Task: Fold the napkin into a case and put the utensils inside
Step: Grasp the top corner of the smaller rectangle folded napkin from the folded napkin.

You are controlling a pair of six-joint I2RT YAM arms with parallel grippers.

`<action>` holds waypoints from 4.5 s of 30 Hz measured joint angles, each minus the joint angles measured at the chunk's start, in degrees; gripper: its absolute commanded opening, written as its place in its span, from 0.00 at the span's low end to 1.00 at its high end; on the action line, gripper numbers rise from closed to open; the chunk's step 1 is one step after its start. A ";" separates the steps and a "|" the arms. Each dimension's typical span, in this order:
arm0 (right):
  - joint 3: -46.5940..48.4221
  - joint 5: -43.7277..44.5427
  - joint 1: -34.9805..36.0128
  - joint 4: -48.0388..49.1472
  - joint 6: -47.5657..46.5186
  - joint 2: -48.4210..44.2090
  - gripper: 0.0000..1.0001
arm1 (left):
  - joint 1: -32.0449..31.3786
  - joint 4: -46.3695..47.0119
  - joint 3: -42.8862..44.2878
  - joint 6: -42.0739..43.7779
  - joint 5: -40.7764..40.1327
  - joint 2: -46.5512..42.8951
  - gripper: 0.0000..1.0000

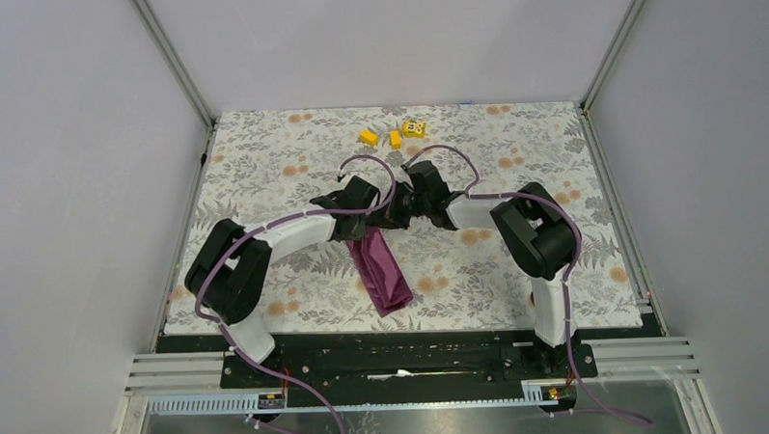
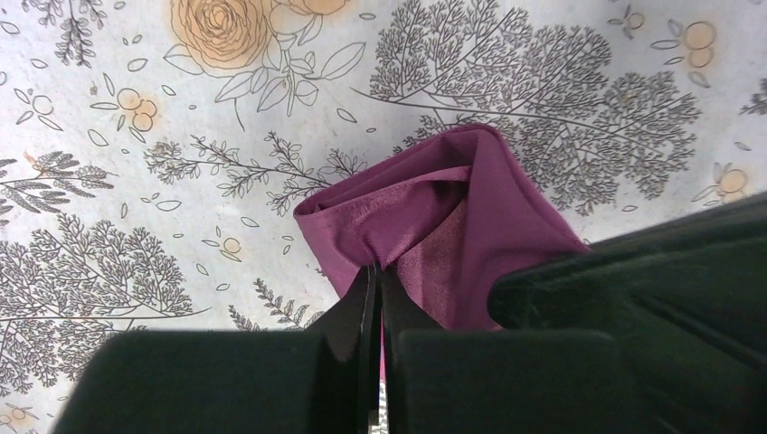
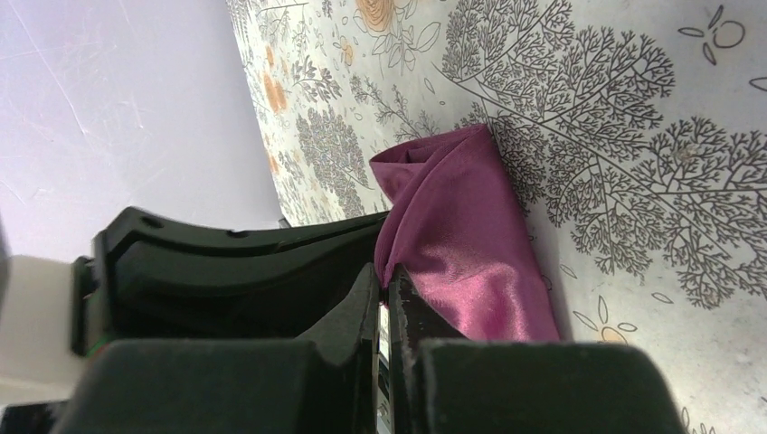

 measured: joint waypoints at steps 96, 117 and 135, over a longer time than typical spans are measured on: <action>-2.43 -8.48 4.22 21.14 -2.01 11.37 0.31 | 9.53 12.94 -22.29 -11.04 14.38 -20.11 0.00; 0.92 -9.70 1.60 15.06 -6.56 9.18 0.41 | 9.79 13.35 -22.77 -10.05 14.03 -20.50 0.00; 5.05 -10.16 6.10 19.69 -4.07 16.22 0.19 | 9.88 13.60 -19.23 -8.98 14.82 -18.01 0.00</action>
